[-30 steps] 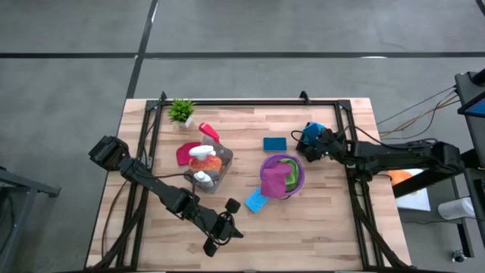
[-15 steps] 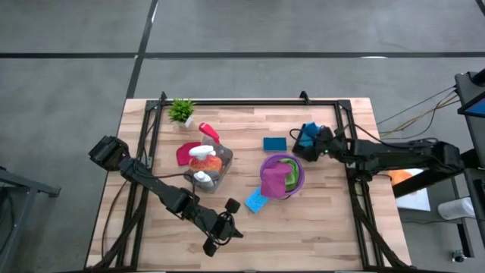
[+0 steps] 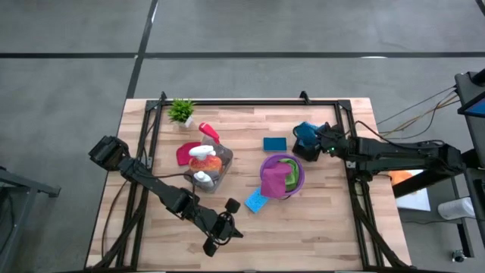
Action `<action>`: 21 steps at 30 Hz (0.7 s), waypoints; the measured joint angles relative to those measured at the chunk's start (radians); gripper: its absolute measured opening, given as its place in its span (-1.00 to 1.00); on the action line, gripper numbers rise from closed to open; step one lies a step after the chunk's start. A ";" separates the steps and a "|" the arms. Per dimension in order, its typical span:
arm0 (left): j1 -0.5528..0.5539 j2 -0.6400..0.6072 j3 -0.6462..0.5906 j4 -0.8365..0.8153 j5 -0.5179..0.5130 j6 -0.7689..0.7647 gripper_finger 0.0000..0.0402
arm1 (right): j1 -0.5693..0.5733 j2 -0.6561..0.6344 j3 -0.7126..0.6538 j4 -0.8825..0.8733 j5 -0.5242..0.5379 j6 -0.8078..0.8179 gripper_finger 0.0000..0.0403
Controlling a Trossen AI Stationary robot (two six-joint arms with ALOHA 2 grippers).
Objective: Pick & Place Kitchen Items
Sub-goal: Put the blue sponge wipe into the black bin
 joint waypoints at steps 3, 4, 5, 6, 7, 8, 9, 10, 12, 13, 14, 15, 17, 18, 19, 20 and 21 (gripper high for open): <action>0.001 0.000 0.000 0.000 0.000 0.000 -1.00 | 0.001 -0.019 0.026 0.000 -0.081 -0.020 0.89; 0.001 0.000 0.000 0.000 0.000 0.000 -1.00 | 0.002 -0.025 0.037 0.000 -0.106 -0.028 0.94; 0.002 0.000 0.000 0.000 0.000 0.000 -1.00 | 0.004 -0.031 0.047 0.000 -0.126 -0.034 0.95; 0.002 0.000 0.000 0.001 0.000 0.000 -1.00 | 0.006 -0.037 0.057 0.000 -0.138 -0.038 0.93; 0.003 0.000 0.000 0.005 0.000 0.000 -1.00 | 0.006 -0.044 0.066 -0.003 -0.146 -0.042 0.89; 0.004 0.000 0.000 0.012 0.000 0.000 -1.00 | 0.007 -0.050 0.076 -0.009 -0.146 -0.046 0.86; 0.004 0.000 0.000 0.015 0.000 0.000 -1.00 | 0.007 -0.055 0.085 -0.017 -0.145 -0.053 0.83; 0.005 0.000 0.000 0.020 -0.001 0.001 -1.00 | 0.007 -0.059 0.092 -0.019 -0.145 -0.055 0.81; 0.005 0.000 0.000 0.027 -0.001 0.005 -1.00 | 0.008 -0.071 0.102 -0.022 -0.145 -0.068 0.78; 0.005 0.000 0.000 0.028 -0.002 0.006 -1.00 | 0.011 -0.075 0.107 -0.023 -0.146 -0.083 0.77; 0.005 -0.003 0.000 0.027 -0.004 0.009 -1.00 | 0.015 -0.077 0.112 -0.023 -0.152 -0.101 0.77; 0.005 -0.006 0.000 0.025 -0.004 0.010 -1.00 | 0.022 -0.080 0.116 -0.023 -0.165 -0.122 0.77; 0.005 -0.017 0.000 0.015 -0.004 0.013 -1.00 | 0.040 -0.083 0.123 -0.025 -0.184 -0.161 0.77; 0.005 -0.022 0.000 0.014 -0.004 0.015 -1.00 | 0.052 -0.083 0.127 -0.028 -0.187 -0.175 0.77; 0.005 -0.026 0.000 0.009 -0.005 0.021 -1.00 | 0.063 -0.082 0.134 -0.038 -0.188 -0.185 0.77; 0.003 -0.030 0.000 0.003 -0.005 0.026 -1.00 | 0.071 -0.080 0.143 -0.054 -0.184 -0.188 0.77; 0.004 -0.032 0.000 -0.003 -0.005 0.026 -1.00 | 0.077 -0.076 0.155 -0.081 -0.172 -0.190 0.77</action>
